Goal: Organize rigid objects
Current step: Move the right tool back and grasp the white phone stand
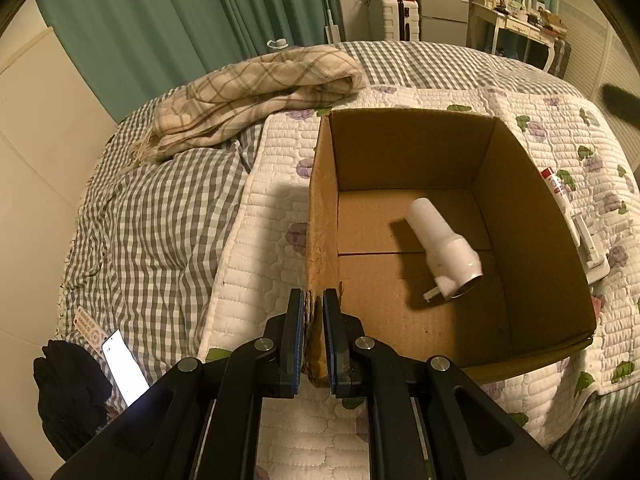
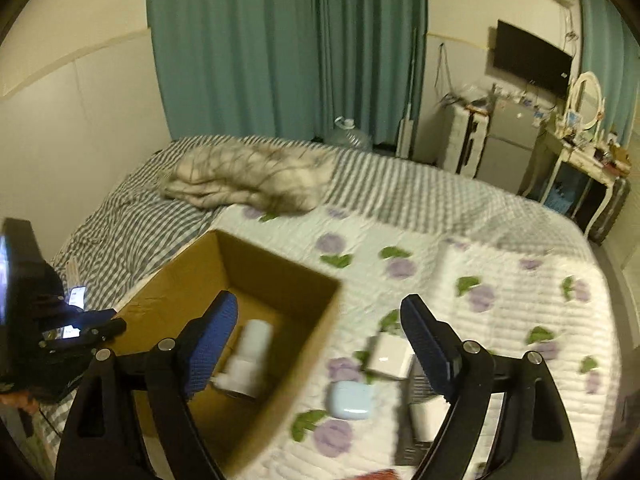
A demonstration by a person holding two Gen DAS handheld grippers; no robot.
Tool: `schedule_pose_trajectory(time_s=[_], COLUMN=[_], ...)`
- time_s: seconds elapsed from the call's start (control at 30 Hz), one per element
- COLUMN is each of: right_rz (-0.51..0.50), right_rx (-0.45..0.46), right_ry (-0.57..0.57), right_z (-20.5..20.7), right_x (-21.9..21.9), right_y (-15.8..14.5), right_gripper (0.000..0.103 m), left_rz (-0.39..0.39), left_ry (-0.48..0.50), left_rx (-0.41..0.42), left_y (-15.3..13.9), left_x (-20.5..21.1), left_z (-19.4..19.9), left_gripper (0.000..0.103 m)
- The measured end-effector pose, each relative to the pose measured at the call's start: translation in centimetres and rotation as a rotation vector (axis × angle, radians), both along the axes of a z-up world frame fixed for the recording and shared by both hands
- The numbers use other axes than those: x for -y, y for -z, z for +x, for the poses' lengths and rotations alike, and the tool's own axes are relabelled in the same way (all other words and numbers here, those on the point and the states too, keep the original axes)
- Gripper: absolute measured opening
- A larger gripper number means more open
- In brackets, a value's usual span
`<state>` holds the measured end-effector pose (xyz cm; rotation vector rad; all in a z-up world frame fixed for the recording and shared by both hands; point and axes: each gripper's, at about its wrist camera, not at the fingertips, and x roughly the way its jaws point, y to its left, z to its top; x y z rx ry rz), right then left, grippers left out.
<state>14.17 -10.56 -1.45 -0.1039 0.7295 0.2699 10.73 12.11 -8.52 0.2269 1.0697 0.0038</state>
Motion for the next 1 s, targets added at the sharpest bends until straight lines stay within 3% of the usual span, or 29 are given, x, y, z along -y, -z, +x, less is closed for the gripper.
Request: schedule_pose_trajectory(time_s=[0.17,0.33,0.73,1.0], right_rz=[-0.082,-0.134,-0.177,-0.137], right_rx=[0.024,-0.011,-0.266,-0.399], right_ry=[0.065,0.140,0.257,0.271], right_z=[-1.3,-2.3,-4.0,-3.3], right_x=[4.2,8.3,14.6,16.1], right_y=[-1.7,-0.4,11.5,16.4], right_gripper=[0.086,0.086,0.086,0.086], left_rz=[0.007,0.019,0.023,0.032], left_ry=[-0.001,-0.003,-0.007,-0.005], left_rx=[0.000,0.003,-0.001,-0.001], left_y=[-0.1,-0.2,-0.5,-0.6], left_x=[0.1,0.3,0.6,0.6], left_z=[-0.2,-0.5,-1.0,-1.0], left_gripper=[0.010,0.010,0.010,0.010])
